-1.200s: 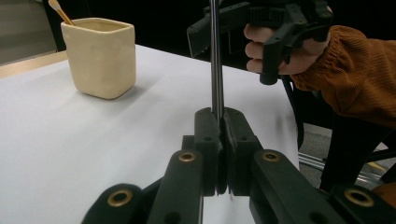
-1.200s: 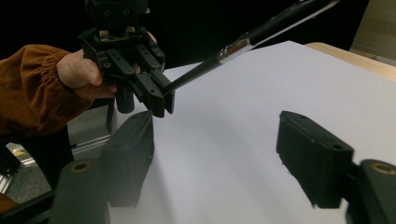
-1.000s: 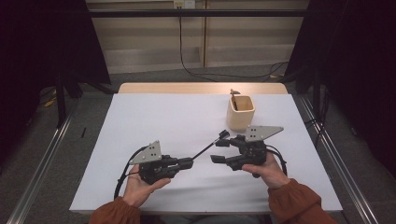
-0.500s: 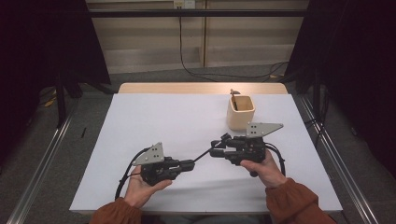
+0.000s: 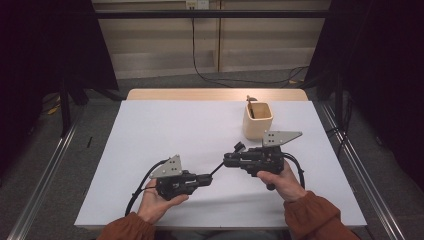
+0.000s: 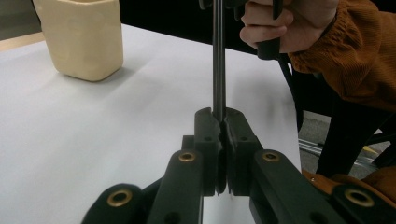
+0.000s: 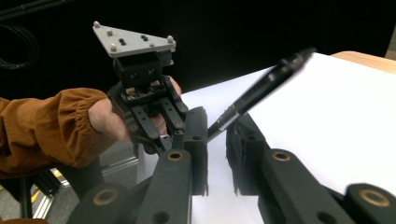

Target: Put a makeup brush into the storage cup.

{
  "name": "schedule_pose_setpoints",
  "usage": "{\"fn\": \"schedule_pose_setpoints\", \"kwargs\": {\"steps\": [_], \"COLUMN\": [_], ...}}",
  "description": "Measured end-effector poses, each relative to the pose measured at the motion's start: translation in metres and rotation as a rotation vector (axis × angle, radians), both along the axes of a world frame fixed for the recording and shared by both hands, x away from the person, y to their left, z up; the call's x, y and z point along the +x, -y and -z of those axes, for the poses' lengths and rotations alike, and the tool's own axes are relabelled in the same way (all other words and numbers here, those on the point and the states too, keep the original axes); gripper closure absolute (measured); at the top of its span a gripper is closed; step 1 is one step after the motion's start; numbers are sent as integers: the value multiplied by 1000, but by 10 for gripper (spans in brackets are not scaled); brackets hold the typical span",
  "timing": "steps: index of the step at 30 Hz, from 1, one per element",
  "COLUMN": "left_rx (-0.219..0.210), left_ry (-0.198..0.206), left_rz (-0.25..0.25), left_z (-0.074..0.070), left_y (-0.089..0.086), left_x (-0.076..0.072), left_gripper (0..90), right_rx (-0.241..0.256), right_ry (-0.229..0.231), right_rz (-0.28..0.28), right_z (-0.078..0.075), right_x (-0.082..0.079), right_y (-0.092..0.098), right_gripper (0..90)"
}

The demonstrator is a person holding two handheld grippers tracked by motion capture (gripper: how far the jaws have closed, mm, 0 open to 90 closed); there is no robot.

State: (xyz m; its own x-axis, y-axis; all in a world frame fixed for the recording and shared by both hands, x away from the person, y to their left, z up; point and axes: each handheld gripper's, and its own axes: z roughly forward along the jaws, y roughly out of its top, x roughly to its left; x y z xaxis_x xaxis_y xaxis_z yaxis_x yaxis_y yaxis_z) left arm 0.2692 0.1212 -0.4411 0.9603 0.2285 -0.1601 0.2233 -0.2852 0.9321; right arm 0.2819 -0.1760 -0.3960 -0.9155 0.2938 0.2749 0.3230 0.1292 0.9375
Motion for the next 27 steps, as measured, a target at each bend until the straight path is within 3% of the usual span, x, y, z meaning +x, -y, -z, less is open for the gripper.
{"fn": "schedule_pose_setpoints", "kwargs": {"steps": [5,8,11,17,19,27], "left_rx": [6,-8,-20,-33,-73,-86], "left_ry": [6,6,11,13,10,29], "left_rz": [0,-13,-23,-47,-69,-144], "left_z": [2,0,-1,-3,-7,-13], "left_y": [1,0,-2,-5,-9,-18], "left_x": [1,2,3,3,4,5], "left_gripper": [848,828,813,713,692,466], "right_rx": [12,50,41,46,44,24], "right_ry": [-17,-41,-18,-21,-19,-21], "right_rz": [-13,-37,-34,-14,-9,3], "right_z": [0,-3,-8,-9,-10,-10], "right_x": [0,-1,-2,-1,0,1], "right_y": [-1,-1,-4,-2,0,3], "right_gripper": [828,856,857,857,857,857]}}
